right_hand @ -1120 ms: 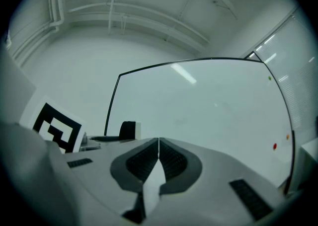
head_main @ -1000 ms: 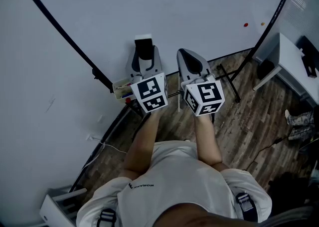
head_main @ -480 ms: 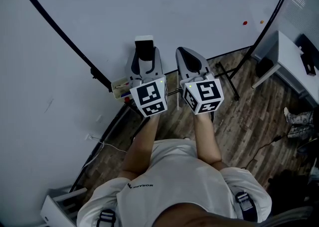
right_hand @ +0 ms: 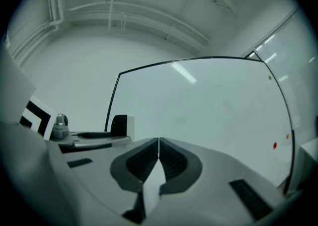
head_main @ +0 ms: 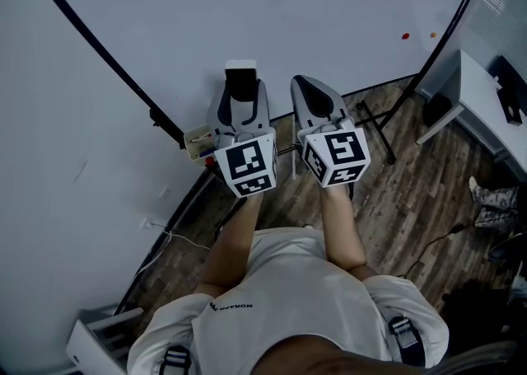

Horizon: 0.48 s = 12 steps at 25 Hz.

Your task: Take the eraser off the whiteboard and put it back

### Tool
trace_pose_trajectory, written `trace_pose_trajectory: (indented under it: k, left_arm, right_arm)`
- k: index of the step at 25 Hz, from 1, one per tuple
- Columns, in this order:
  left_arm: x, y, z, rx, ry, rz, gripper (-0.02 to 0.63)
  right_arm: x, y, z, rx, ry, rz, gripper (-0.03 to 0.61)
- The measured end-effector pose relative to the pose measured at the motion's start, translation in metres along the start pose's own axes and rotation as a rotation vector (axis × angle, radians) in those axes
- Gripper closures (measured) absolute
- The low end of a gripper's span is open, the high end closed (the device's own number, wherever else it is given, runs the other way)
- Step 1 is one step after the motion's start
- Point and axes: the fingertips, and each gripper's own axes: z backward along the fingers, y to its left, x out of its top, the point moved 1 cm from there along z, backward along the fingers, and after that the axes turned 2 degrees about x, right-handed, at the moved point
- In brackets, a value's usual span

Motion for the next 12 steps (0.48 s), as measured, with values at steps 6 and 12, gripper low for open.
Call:
trace_pose_trajectory:
  k: [6,12]
  left_arm:
    - [-0.0006,-0.0035,0.0066,-0.014,-0.009,0.005,0.39]
    - [-0.0003,-0.0069,0.0115,-0.034,-0.01,0.006,0.39]
  right_arm:
    - [-0.0005,0.0024,0.0029,0.002,-0.001,0.0,0.565]
    - [-0.0008,0.0053,0.0058,0.003,0.0,-0.002,0.565]
